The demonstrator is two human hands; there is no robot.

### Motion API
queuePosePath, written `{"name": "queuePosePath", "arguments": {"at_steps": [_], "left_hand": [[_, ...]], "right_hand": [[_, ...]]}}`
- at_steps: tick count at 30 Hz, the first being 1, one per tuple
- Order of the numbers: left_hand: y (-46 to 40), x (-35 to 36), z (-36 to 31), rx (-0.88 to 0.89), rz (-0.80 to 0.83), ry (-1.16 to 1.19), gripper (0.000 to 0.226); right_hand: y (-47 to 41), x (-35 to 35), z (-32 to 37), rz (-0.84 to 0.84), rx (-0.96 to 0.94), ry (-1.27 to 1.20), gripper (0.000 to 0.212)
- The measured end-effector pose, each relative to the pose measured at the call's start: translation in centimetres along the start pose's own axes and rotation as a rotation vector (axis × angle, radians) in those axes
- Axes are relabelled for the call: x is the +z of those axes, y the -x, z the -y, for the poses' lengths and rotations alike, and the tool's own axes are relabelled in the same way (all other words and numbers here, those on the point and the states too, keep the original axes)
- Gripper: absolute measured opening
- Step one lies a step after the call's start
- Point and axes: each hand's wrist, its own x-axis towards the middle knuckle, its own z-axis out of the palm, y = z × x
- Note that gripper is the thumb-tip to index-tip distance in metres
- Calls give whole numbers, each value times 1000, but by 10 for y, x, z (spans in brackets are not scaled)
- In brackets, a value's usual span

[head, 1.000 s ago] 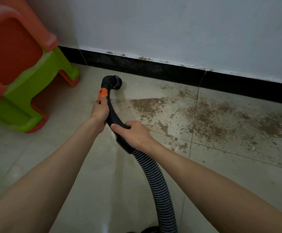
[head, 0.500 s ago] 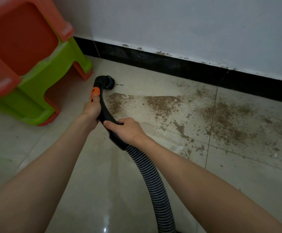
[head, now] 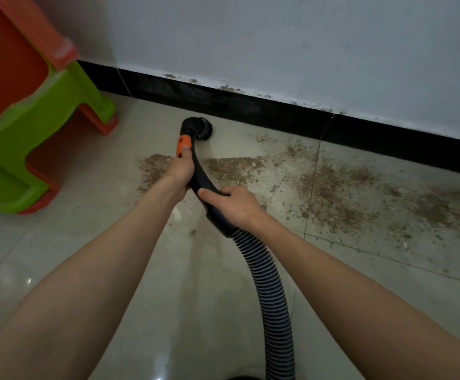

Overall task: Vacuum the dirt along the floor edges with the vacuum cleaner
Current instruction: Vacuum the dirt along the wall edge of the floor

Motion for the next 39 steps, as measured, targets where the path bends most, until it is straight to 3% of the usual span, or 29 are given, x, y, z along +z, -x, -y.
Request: {"name": "queuePosePath", "arguments": {"at_steps": [10, 26, 33, 39], "left_hand": [[-3, 68, -19, 21, -2, -1, 62], [58, 160, 15, -38, 249, -84, 70], [61, 147, 6, -5, 266, -81, 67], [55, 84, -1, 4, 146, -39, 65]], "right_hand": [[-5, -64, -12, -62, 26, 18, 43], [72, -113, -77, -243, 100, 77, 43], [76, -100, -63, -292, 94, 97, 45], [70, -60, -32, -195, 45, 34, 43]]}}
